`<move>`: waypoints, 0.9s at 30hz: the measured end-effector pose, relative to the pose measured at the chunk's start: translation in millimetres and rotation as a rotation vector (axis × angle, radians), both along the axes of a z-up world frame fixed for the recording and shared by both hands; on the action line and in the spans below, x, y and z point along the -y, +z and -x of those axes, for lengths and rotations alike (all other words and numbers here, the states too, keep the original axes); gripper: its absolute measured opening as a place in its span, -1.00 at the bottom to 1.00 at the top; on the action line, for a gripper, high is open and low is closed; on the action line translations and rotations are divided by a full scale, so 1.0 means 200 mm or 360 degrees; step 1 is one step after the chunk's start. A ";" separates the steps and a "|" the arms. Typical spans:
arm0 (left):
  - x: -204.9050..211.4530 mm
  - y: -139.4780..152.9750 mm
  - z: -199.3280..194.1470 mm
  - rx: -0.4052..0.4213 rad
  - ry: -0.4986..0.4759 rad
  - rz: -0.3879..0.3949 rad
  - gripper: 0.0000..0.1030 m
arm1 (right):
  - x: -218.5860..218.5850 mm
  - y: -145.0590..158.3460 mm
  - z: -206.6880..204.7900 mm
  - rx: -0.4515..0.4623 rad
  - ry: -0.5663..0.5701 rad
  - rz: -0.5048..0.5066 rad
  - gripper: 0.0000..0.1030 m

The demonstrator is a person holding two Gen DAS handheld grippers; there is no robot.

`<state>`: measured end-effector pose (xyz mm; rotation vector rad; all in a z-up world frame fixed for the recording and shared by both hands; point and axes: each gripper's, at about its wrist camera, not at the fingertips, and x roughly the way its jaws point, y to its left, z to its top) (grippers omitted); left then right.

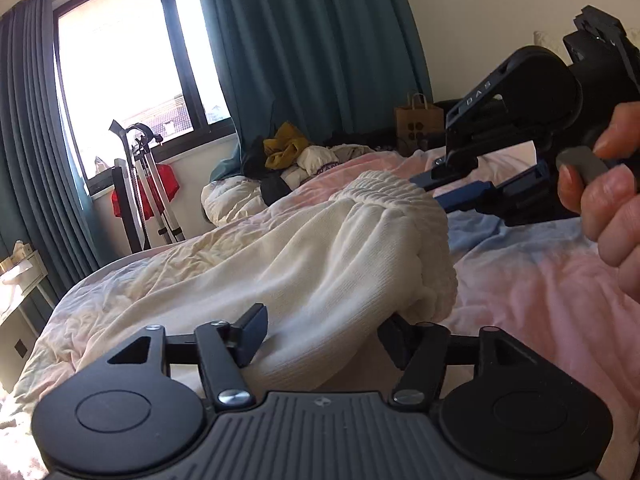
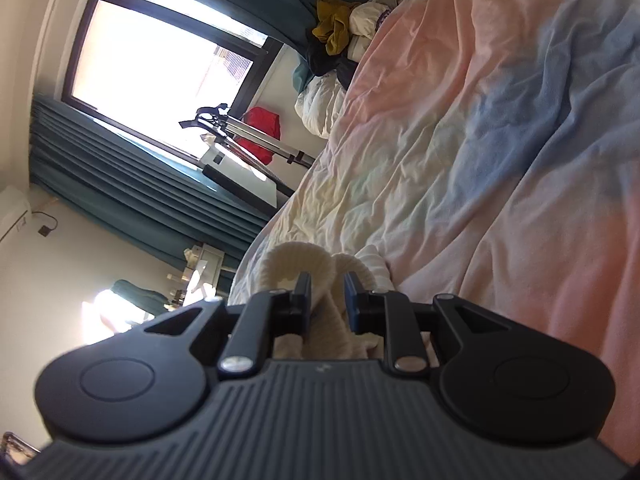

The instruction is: Fold clothes

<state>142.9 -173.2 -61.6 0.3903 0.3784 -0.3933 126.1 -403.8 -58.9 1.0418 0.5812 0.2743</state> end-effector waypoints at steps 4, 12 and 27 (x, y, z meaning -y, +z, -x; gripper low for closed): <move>-0.15 -0.03 0.05 -0.0023 -0.0097 -0.0117 0.28 | -0.01 -0.02 -0.03 -0.0057 -0.0006 -0.0073 0.16; -0.36 -0.09 0.22 0.0009 -0.0130 -0.0267 0.26 | -0.14 -0.05 -0.21 -0.0116 0.0225 -0.0052 0.63; -0.54 -0.03 0.34 -0.0137 -0.0223 0.0109 -0.81 | -0.34 0.12 -0.31 0.0219 0.0299 0.0340 -0.59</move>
